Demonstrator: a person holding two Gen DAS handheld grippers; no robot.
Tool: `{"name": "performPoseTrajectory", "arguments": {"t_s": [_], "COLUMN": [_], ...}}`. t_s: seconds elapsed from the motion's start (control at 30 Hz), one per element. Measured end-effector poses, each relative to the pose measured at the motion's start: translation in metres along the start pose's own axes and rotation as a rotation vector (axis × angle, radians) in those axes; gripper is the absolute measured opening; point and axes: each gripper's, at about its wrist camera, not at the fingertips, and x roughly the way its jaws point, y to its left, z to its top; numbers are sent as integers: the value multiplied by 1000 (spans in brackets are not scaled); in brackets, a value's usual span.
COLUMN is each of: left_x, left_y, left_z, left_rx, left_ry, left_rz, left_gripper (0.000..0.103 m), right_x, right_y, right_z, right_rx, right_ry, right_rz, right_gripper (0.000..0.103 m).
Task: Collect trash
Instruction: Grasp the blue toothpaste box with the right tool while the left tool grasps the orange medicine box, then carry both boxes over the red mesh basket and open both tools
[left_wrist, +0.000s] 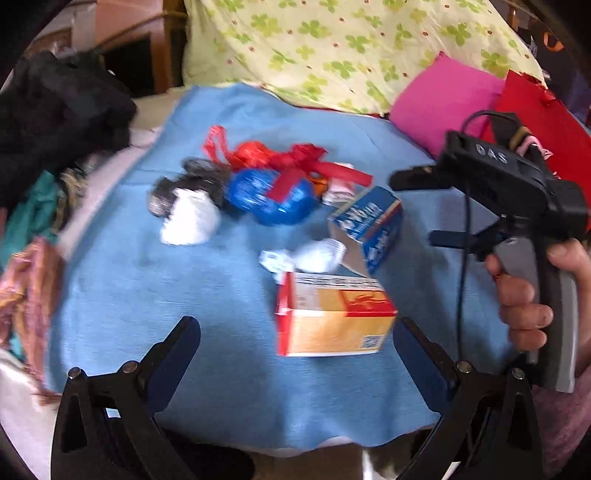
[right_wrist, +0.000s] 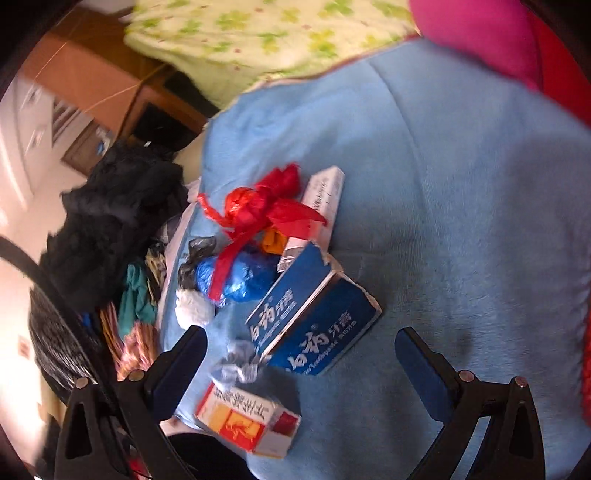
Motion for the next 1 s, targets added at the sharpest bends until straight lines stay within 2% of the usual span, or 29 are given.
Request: {"name": "performPoseTrajectory", "arguments": {"t_s": [0.2, 0.33, 0.53, 0.6, 0.67, 0.77, 0.9, 1.0], "left_x": [24, 38, 54, 57, 59, 60, 51, 48], "left_y": [-12, -15, -9, -6, -1, 3, -1, -5], "left_z": [1, -2, -4, -5, -6, -5, -4, -4], "left_rx": [0, 9, -10, -22, -36, -49, -23, 4], "left_ry": [38, 68, 97, 97, 100, 96, 66, 51], "left_rz": [-63, -72, -58, -47, -45, -57, -80, -62], "left_gripper": [103, 103, 103, 103, 103, 99, 81, 81], "right_x": [24, 42, 52, 55, 55, 55, 50, 44], "right_y": [-21, -32, -26, -23, -21, -23, -16, -8], "right_z": [13, 17, 18, 17, 17, 18, 17, 16], "right_rx": [138, 206, 188, 174, 157, 150, 106, 57], "right_ry": [64, 111, 99, 90, 83, 61, 31, 10], "right_rz": [47, 61, 53, 39, 16, 16, 14, 6], "right_gripper": [103, 103, 102, 96, 77, 74, 71, 70]}}
